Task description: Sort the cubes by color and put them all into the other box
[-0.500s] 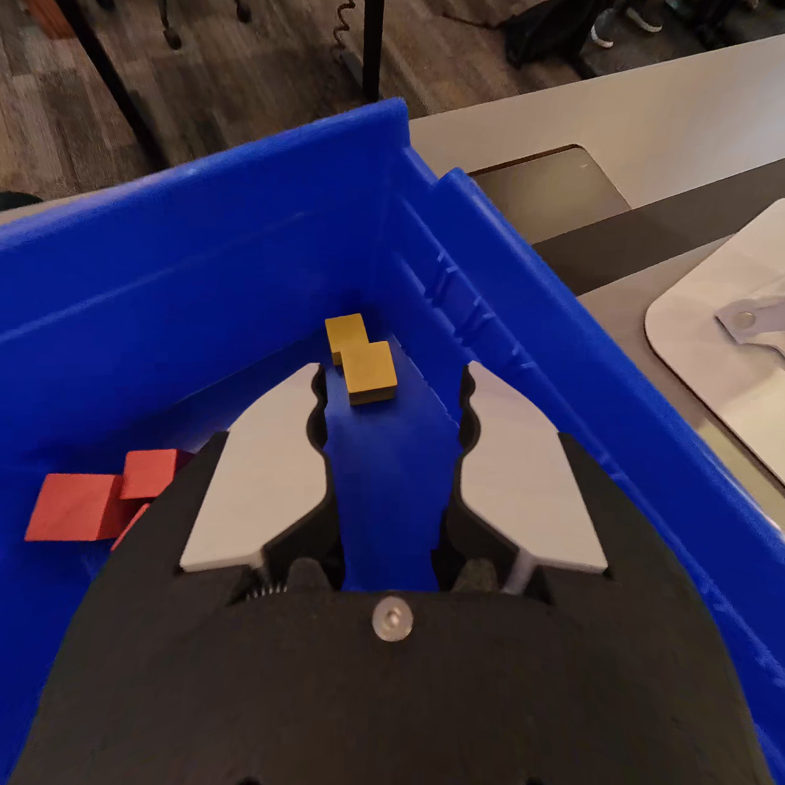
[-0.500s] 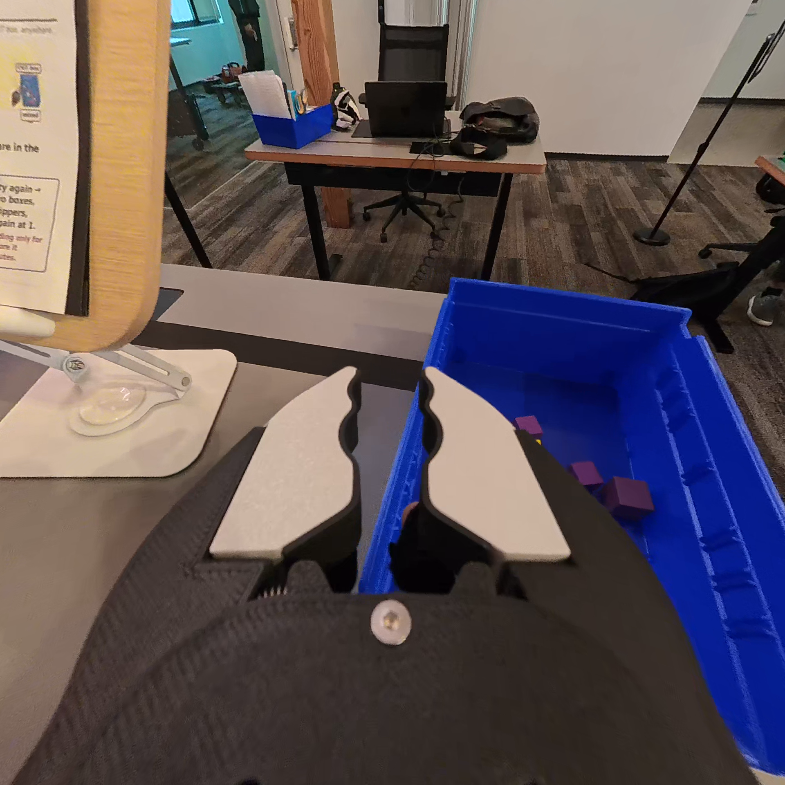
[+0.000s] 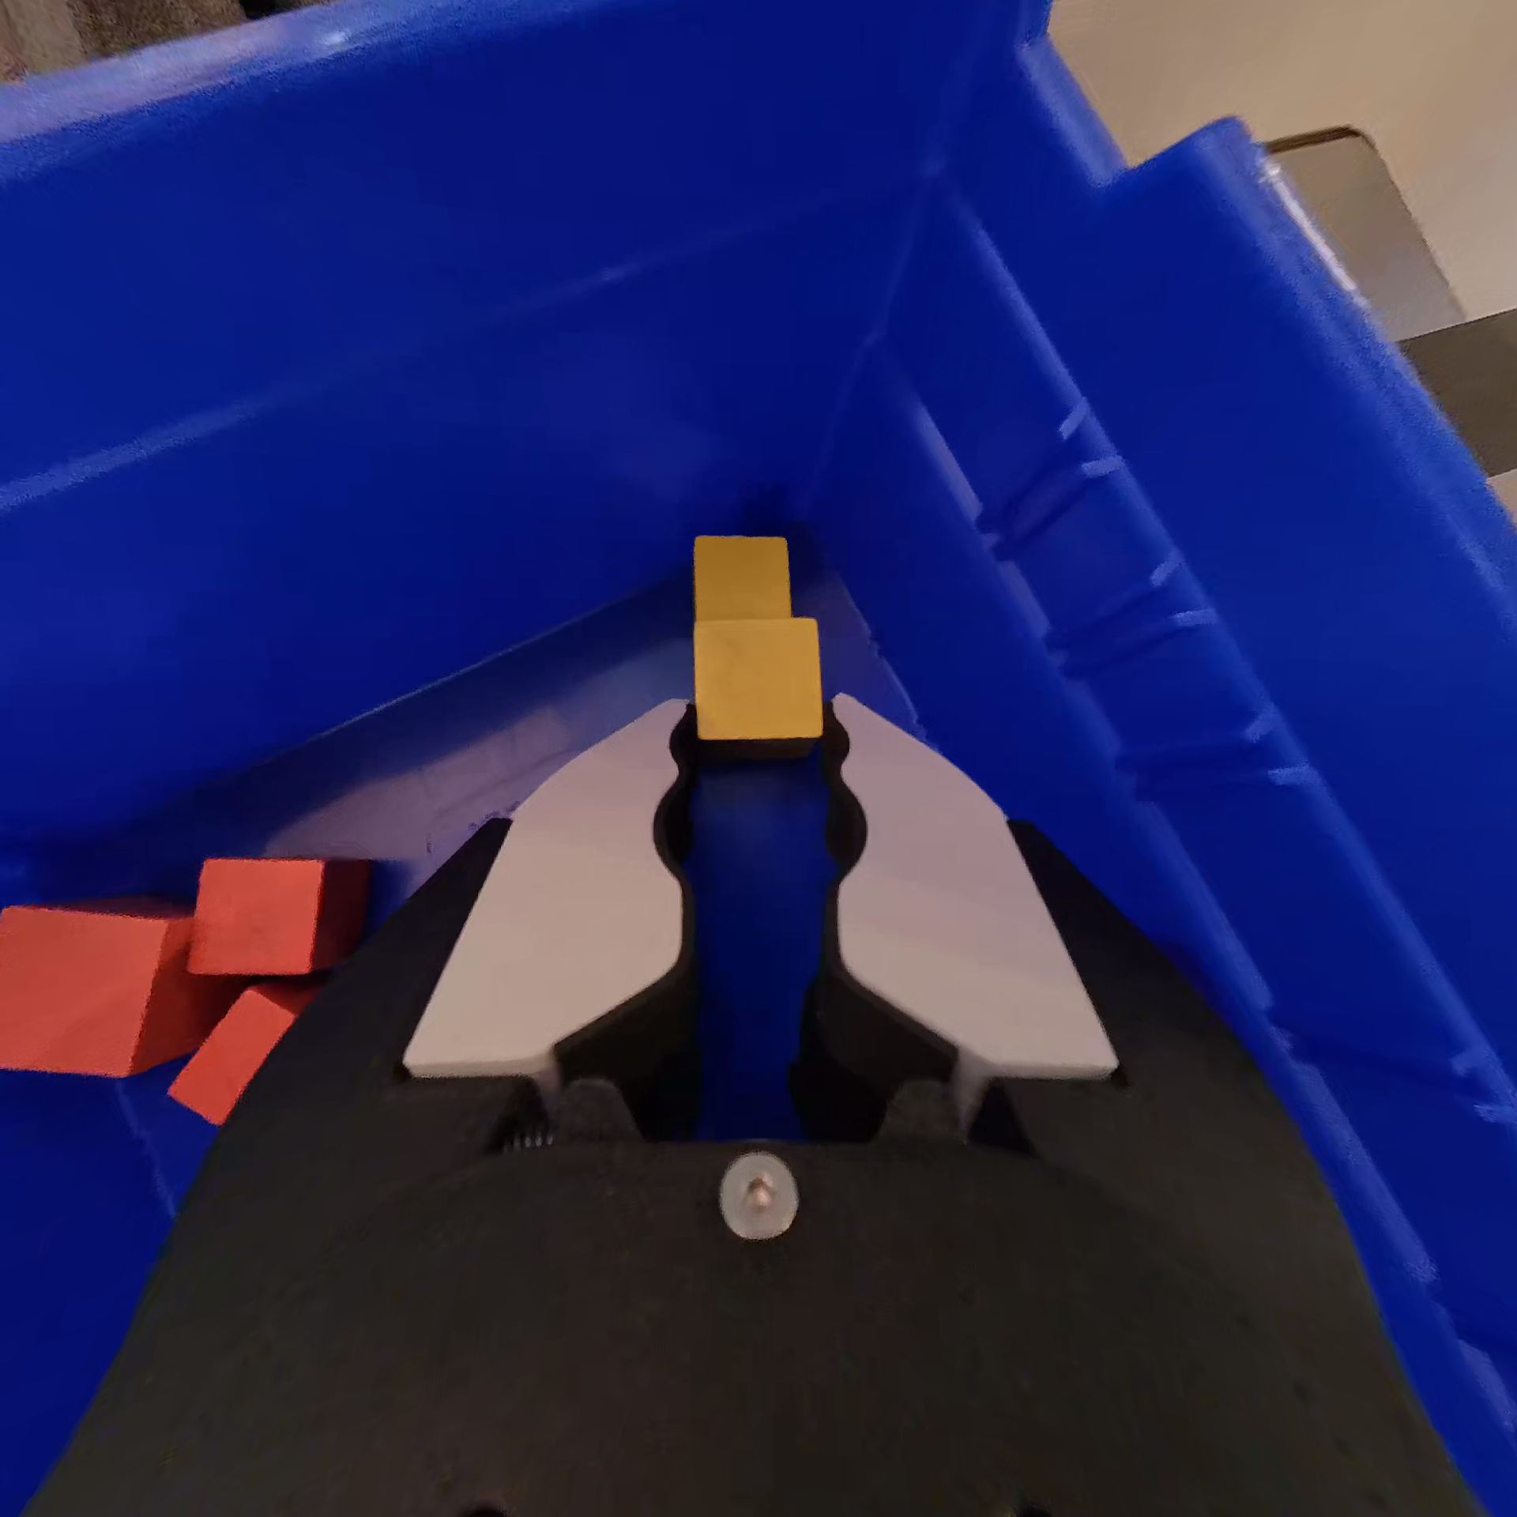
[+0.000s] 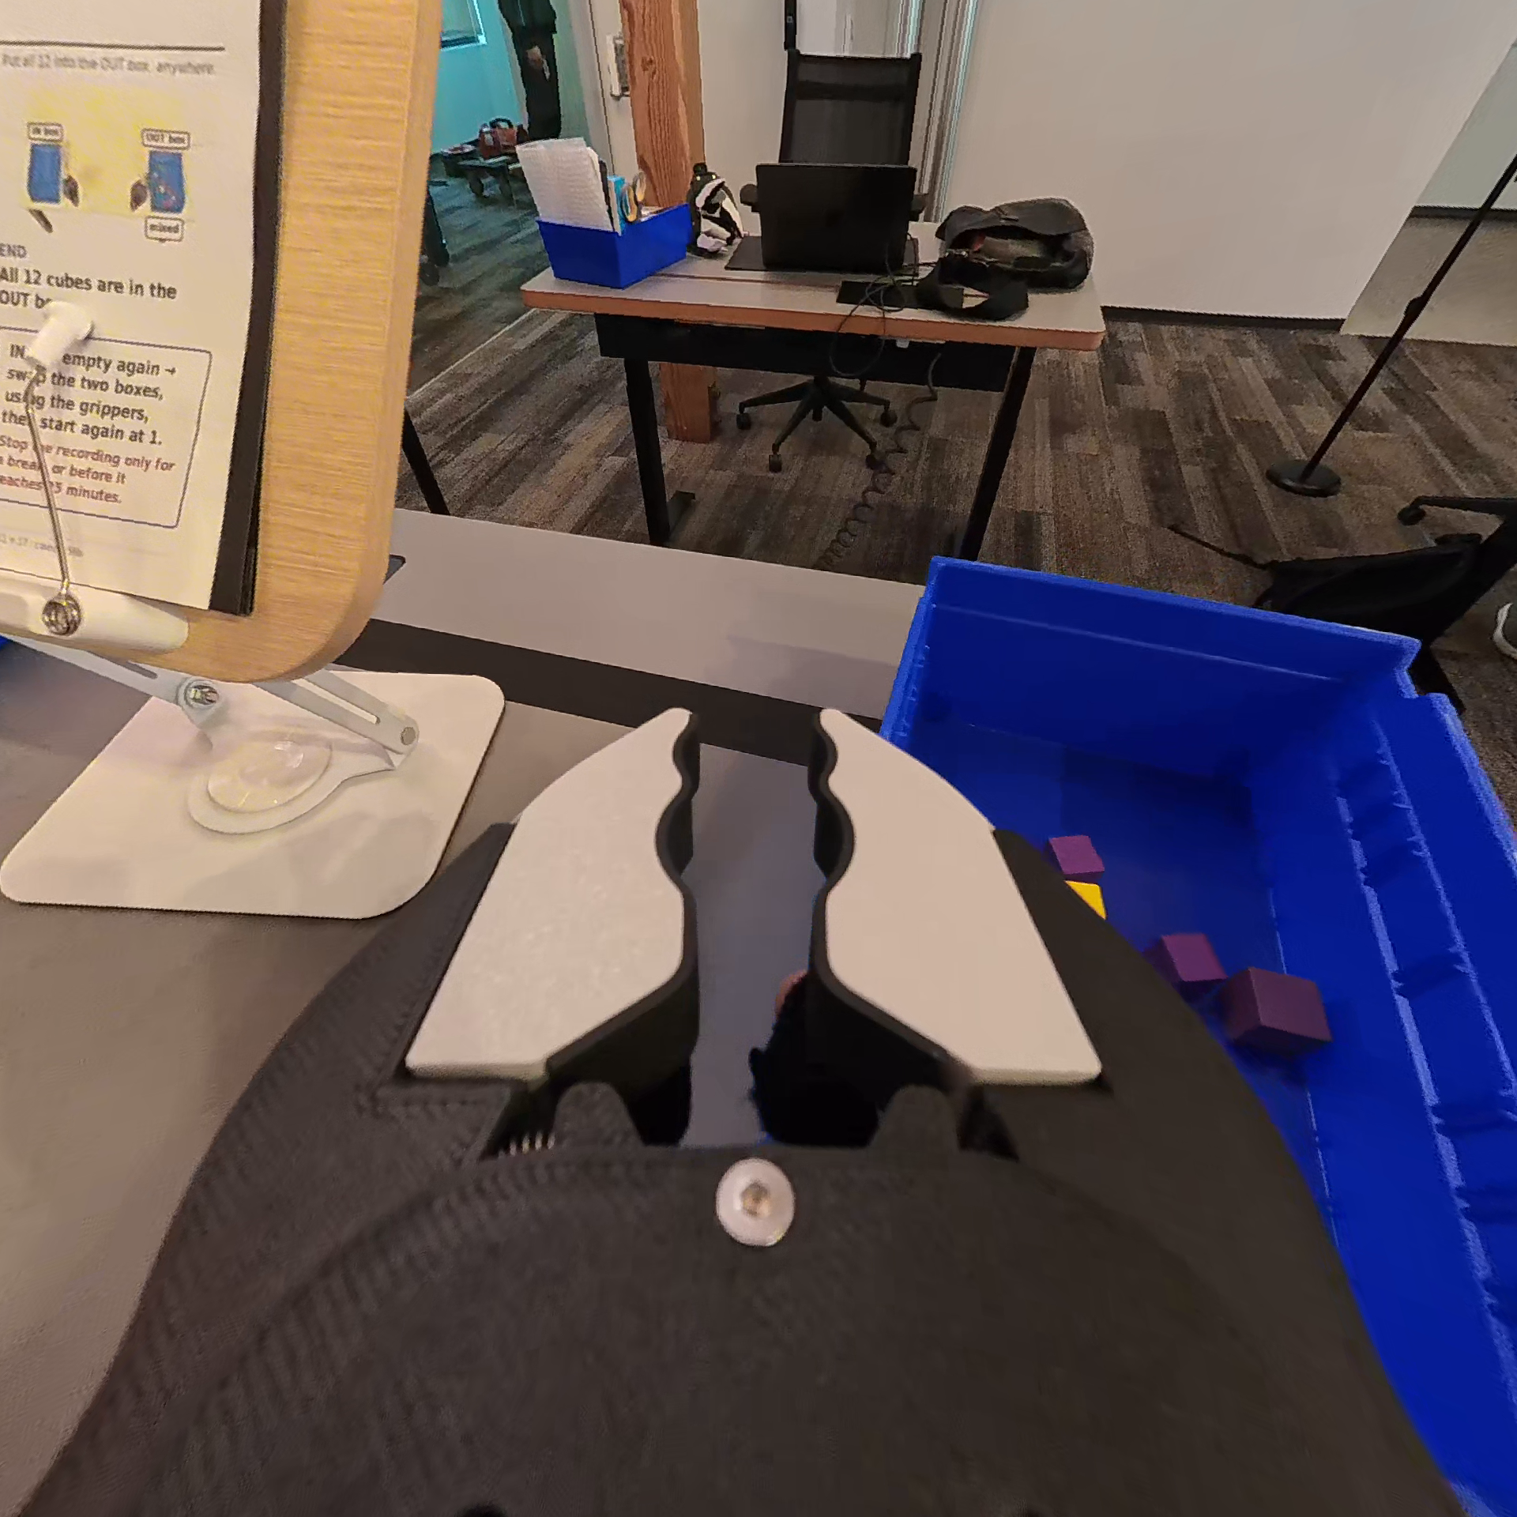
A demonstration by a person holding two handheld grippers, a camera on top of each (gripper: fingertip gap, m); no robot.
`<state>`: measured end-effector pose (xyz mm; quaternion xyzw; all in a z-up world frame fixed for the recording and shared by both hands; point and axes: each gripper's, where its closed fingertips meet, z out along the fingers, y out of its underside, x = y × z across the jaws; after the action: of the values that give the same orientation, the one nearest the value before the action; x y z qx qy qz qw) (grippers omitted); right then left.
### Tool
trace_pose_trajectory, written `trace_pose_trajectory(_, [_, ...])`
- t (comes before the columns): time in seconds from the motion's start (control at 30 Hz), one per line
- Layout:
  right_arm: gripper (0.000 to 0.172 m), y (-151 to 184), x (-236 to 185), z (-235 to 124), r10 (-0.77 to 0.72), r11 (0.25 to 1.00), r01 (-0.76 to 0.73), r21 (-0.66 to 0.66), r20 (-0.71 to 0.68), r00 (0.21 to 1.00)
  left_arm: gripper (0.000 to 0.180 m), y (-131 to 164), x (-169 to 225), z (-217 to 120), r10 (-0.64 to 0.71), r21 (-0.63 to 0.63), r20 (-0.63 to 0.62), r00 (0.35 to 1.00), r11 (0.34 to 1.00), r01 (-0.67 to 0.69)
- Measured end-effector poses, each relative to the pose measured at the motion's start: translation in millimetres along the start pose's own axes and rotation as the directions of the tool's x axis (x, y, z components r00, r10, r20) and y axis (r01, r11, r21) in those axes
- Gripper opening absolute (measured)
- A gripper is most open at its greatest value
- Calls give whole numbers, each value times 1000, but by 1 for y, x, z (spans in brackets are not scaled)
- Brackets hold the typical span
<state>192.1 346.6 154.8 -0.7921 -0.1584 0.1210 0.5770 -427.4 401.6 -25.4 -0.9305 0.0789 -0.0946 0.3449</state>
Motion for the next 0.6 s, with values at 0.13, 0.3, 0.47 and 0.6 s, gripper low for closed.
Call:
trace_pose_trajectory(0.13, [25,-5,-9,-3,-21,1000,21,13,21,1000,29,-8,-1,-12,-11,35,-2,1000,999,11])
trace_pose_trajectory(0.3, [29,-27,-51,-15,-81,993,62,100,199,977,28,-31,17,-71,-61,182,-99,993,980,78])
trace_pose_trajectory(0.47, [33,-41,-124,-29,-189,977,127,169,428,884,28,-43,87,-149,67,277,-260,963,961,8])
trace_pose_trajectory(0.6, [37,-50,-187,-38,-198,975,92,203,598,777,28,-41,175,-194,225,315,-401,888,944,-97])
